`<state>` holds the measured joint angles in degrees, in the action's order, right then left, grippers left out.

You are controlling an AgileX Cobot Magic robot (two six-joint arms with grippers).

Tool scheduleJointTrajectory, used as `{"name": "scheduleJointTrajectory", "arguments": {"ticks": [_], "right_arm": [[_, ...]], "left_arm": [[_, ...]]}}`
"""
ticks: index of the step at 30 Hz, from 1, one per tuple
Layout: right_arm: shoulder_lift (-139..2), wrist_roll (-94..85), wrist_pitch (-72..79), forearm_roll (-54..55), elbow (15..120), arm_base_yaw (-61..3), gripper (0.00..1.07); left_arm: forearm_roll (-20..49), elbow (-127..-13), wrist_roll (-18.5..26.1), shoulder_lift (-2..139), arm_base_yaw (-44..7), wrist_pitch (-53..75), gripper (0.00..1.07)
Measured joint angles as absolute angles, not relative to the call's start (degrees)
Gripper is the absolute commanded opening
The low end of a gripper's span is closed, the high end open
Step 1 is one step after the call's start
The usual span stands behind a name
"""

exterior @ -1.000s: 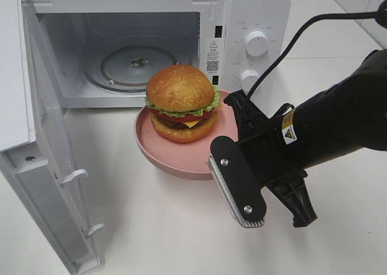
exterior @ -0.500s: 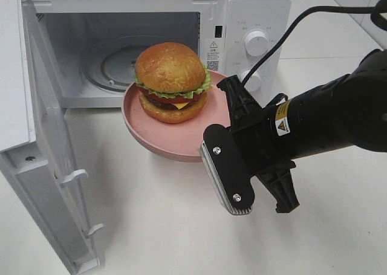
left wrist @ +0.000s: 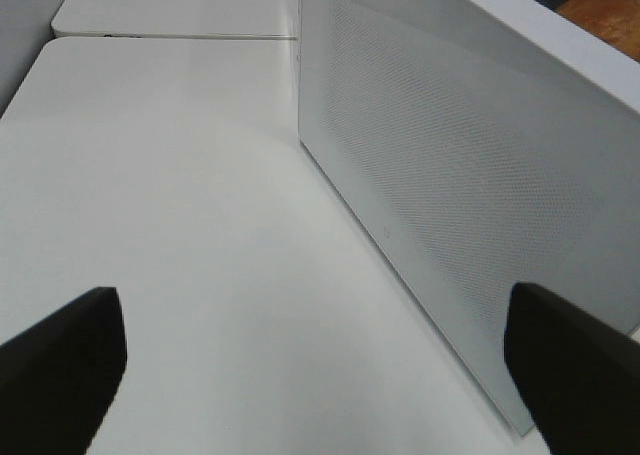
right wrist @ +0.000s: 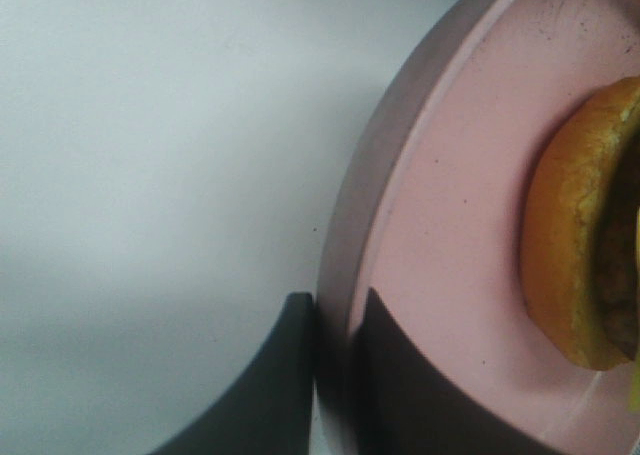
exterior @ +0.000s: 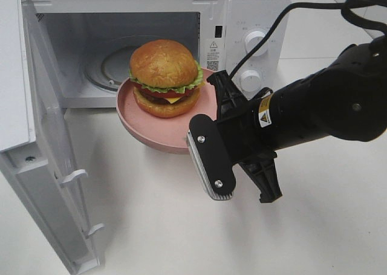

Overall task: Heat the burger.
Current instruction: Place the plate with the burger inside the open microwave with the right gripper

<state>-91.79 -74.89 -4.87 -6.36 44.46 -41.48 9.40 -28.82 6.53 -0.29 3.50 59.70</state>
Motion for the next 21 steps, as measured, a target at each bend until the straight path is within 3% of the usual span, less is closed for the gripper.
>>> {"name": "scheduleJointTrajectory", "arguments": {"ticks": [21], "right_arm": [[-100.7,-71.9,-5.7,-7.8,55.0,-44.1,0.00]], "left_arm": [[9.4,-28.8,6.5,-0.3,3.5,59.7,0.98]]}}
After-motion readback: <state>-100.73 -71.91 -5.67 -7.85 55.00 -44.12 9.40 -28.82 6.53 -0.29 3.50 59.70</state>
